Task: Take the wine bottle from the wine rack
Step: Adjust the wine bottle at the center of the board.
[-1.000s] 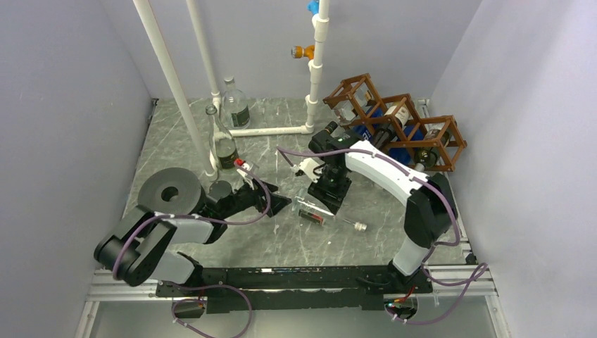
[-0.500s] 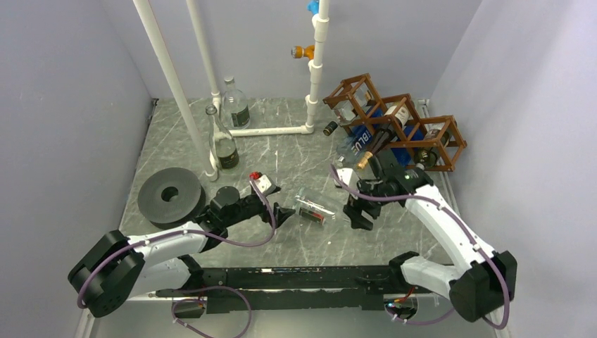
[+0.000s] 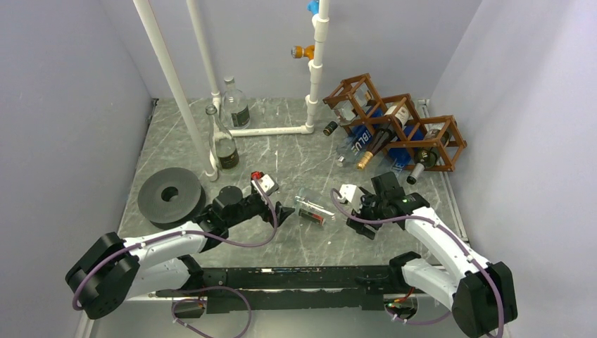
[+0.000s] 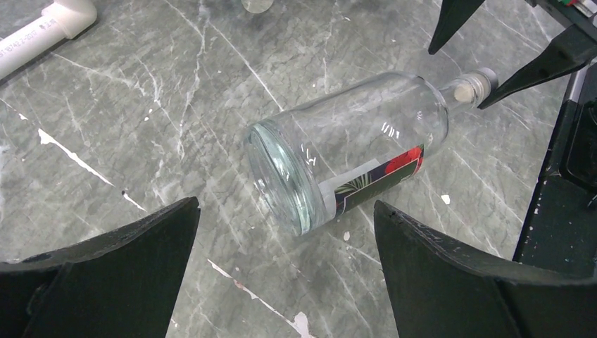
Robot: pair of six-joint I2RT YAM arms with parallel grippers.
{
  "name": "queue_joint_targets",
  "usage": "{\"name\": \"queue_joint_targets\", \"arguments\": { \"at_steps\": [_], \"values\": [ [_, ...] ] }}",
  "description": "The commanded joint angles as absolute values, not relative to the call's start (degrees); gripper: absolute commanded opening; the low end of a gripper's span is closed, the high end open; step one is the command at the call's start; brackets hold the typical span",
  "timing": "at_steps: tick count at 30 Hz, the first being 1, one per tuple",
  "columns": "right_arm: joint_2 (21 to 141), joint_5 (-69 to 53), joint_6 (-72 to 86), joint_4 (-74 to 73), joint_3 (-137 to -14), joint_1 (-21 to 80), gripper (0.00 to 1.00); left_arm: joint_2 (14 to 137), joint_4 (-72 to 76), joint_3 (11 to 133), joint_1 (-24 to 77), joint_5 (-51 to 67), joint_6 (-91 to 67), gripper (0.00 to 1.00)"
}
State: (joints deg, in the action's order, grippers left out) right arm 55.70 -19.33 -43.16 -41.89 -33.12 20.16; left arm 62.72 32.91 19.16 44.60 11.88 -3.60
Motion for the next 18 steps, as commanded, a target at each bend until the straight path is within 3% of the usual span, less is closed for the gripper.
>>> {"name": "queue_joint_targets", "arguments": {
  "at_steps": [1, 9, 17, 18],
  "values": [
    [55.54, -19.21, -47.0, -35.59, -31.18, 19.95, 0.77, 61.15, 34.31, 21.1, 45.55, 11.25, -2.15, 0.99],
    [58.64, -24.66, -50.58, -35.37, -30.55, 20.0, 0.65, 57.6, 36.06, 18.81, 47.25, 12.27, 2.89, 1.0],
    [60.51, -24.72, -51.16, -40.81, -35.81, 20.04, 0.06, 53.21, 33.13, 17.76, 48.53, 12.66, 11.32, 0.99],
    [60.12, -23.78, -51.34, -42.06, -37.21, 20.04, 0.02, 52.87, 32.91, 17.68, 48.74, 12.4, 12.18, 1.0]
  ]
}}
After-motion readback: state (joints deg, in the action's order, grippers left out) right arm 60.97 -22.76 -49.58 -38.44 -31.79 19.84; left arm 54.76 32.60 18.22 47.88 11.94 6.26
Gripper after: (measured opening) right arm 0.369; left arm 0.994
